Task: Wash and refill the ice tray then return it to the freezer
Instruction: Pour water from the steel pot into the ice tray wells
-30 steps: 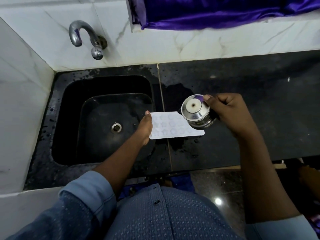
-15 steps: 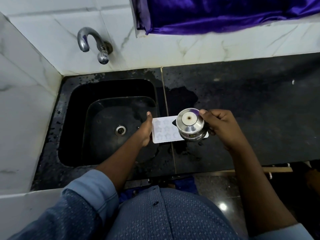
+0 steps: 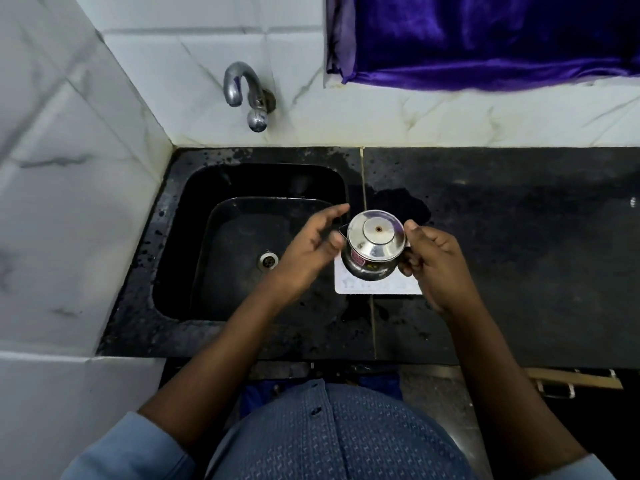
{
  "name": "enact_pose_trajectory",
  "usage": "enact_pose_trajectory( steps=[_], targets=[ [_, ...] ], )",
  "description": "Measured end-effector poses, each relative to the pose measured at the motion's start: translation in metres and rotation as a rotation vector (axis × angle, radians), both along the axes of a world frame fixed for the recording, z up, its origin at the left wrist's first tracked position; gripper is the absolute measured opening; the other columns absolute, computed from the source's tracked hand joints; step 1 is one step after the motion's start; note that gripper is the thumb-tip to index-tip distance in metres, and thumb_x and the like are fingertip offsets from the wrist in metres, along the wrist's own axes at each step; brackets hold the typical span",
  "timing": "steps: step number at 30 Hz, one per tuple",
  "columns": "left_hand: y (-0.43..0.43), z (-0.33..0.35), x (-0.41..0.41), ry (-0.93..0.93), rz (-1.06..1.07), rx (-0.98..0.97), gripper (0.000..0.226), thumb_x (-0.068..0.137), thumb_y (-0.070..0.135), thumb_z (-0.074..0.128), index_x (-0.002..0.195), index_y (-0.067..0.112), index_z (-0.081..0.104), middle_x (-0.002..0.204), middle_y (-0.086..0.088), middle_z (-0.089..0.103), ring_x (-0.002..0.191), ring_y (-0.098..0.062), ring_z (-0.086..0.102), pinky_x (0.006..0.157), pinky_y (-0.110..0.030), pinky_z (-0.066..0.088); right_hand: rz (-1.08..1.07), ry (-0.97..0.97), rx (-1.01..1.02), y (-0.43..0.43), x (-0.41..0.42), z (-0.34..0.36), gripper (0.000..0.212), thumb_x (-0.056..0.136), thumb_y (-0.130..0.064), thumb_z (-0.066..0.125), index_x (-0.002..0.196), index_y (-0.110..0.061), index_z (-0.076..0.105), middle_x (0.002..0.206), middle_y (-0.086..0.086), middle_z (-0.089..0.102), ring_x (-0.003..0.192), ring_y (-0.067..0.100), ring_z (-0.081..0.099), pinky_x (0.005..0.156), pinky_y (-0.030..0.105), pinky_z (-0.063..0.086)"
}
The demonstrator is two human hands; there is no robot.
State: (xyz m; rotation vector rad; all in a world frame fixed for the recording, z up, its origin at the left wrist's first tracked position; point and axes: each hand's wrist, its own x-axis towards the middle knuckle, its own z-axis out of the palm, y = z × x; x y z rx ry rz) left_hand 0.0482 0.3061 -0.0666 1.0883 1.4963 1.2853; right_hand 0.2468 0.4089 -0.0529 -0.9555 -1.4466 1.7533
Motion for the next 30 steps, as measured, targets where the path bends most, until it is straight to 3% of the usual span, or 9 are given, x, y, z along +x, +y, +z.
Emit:
enact_pose_trajectory(
  steps=[3, 6, 8, 11, 13, 16, 22, 25, 30],
  targets=[
    [-0.012, 0.008, 0.000, 0.026, -0.114, 0.001, 0.104, 0.076, 0.036, 0.095, 0.158, 0.017, 0.035, 0.154, 0.003, 0.052, 0.144, -0.008, 0.050, 0.115, -0.026, 0.043, 0.013, 0.070, -0.039, -0.005, -0.020, -0.001, 0.044, 0.109, -0.023, 0.051, 0.085, 0.013, 0.059, 0.059, 0.006, 0.030, 0.055, 0.015, 0.029, 0.054, 0.031, 0.028],
    [-0.014, 0.010, 0.002, 0.013, 0.046, 0.054, 0.098, 0.069, -0.002, 0.096, 0.148, 0.017, 0.042, 0.141, 0.005, 0.061, 0.130, -0.006, 0.061, 0.103, -0.021, 0.050, 0.082, 0.097, -0.042, -0.015, -0.036, 0.005, 0.039, 0.105, -0.029, 0.055, 0.084, 0.003, 0.065, 0.058, 0.004, 0.033, 0.057, 0.017, 0.030, 0.053, 0.028, 0.032],
    [-0.017, 0.007, -0.005, -0.027, 0.150, 0.073, 0.090, 0.066, -0.003, 0.098, 0.141, 0.011, 0.050, 0.134, -0.001, 0.068, 0.123, -0.012, 0.067, 0.100, -0.025, 0.054, 0.105, 0.007, 0.060, -0.019, -0.046, 0.007, 0.039, 0.105, -0.031, 0.057, 0.078, -0.004, 0.065, 0.059, 0.003, 0.040, 0.056, 0.017, 0.035, 0.053, 0.031, 0.035],
    [-0.026, 0.009, -0.016, 0.019, 0.168, 0.053, 0.083, 0.065, 0.007, 0.101, 0.137, 0.013, 0.059, 0.129, -0.002, 0.072, 0.119, -0.018, 0.071, 0.101, -0.038, 0.058, 0.013, -0.251, 0.468, -0.015, -0.059, 0.013, 0.031, 0.106, -0.029, 0.060, 0.083, -0.009, 0.056, 0.073, -0.006, 0.055, 0.065, 0.016, 0.053, 0.063, 0.037, 0.045],
    [-0.035, 0.013, -0.019, 0.075, 0.150, 0.042, 0.082, 0.064, 0.007, 0.102, 0.135, 0.017, 0.062, 0.128, 0.001, 0.073, 0.117, -0.012, 0.071, 0.099, -0.032, 0.058, -0.020, -0.313, 0.740, -0.014, -0.067, 0.027, 0.024, 0.105, -0.026, 0.059, 0.084, -0.017, 0.054, 0.082, -0.010, 0.051, 0.076, 0.016, 0.054, 0.070, 0.034, 0.044],
    [-0.044, 0.019, -0.022, 0.043, 0.075, 0.018, 0.080, 0.066, 0.000, 0.099, 0.135, 0.016, 0.061, 0.125, 0.002, 0.074, 0.115, -0.010, 0.071, 0.095, -0.028, 0.058, 0.221, -0.304, 1.019, -0.013, -0.086, 0.057, 0.033, 0.107, -0.024, 0.055, 0.077, -0.009, 0.054, 0.075, -0.005, 0.047, 0.077, 0.018, 0.048, 0.074, 0.029, 0.038],
    [-0.053, 0.028, -0.032, 0.072, -0.054, -0.011, 0.068, 0.074, 0.004, 0.095, 0.133, 0.014, 0.064, 0.120, -0.003, 0.077, 0.113, -0.017, 0.074, 0.101, -0.043, 0.060, 0.680, -0.328, 0.986, -0.025, -0.130, 0.073, 0.051, 0.109, -0.042, 0.044, 0.069, -0.011, 0.053, 0.068, -0.002, 0.049, 0.069, 0.016, 0.052, 0.069, 0.041, 0.045],
    [-0.058, 0.030, -0.038, 0.072, -0.067, -0.020, 0.061, 0.075, 0.006, 0.095, 0.129, 0.013, 0.066, 0.117, -0.004, 0.078, 0.110, -0.021, 0.075, 0.100, -0.050, 0.060, 0.729, -0.299, 0.923, -0.031, -0.140, 0.074, 0.056, 0.108, -0.048, 0.041, 0.066, -0.011, 0.050, 0.066, -0.002, 0.047, 0.061, 0.015, 0.049, 0.062, 0.041, 0.042],
    [-0.067, 0.029, -0.045, 0.032, -0.034, -0.030, 0.057, 0.076, 0.001, 0.094, 0.126, 0.008, 0.067, 0.115, -0.006, 0.079, 0.109, -0.023, 0.076, 0.098, -0.043, 0.060, 0.747, -0.296, 0.905, -0.038, -0.152, 0.074, 0.064, 0.107, -0.053, 0.039, 0.068, -0.006, 0.055, 0.069, 0.008, 0.052, 0.062, 0.024, 0.053, 0.065, 0.049, 0.044]
  ],
)
